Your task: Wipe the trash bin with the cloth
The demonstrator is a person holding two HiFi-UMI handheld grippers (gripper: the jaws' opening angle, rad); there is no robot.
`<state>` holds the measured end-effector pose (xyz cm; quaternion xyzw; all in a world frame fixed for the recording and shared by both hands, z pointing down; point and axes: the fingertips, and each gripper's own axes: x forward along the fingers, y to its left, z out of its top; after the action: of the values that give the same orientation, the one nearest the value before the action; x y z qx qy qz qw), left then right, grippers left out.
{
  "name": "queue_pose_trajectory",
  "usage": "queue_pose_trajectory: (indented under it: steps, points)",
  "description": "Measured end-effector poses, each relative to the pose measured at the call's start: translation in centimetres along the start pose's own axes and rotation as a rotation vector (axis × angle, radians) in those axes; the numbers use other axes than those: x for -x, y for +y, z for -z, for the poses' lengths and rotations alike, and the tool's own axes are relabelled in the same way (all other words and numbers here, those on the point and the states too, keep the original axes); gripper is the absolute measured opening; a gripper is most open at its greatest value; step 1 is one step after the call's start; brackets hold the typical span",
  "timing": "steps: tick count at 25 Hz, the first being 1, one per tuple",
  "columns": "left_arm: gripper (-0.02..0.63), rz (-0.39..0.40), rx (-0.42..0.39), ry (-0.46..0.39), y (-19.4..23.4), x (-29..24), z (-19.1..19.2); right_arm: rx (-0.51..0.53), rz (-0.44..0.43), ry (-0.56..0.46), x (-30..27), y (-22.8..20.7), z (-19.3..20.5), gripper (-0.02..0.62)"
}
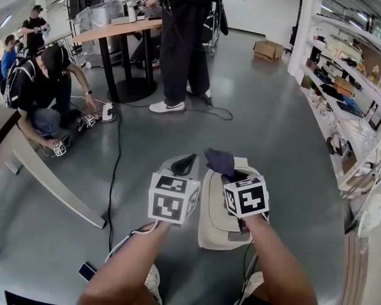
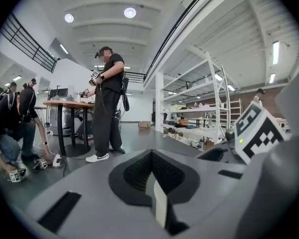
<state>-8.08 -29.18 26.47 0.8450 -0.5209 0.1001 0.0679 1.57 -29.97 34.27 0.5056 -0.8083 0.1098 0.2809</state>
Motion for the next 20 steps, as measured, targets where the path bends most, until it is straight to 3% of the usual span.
queue_pose_trajectory:
  steps: [13, 20]
  points:
    - [-0.003, -0.003, 0.014, 0.035, 1.4, -2.2, 1.7, 0.051, -0.019, 0.060, -4.3, -0.8, -0.1, 0.110]
    - [-0.003, -0.006, 0.012, 0.055, 1.8, -3.3, 2.2, 0.105, 0.020, 0.117, -5.9, -2.4, 0.0, 0.110]
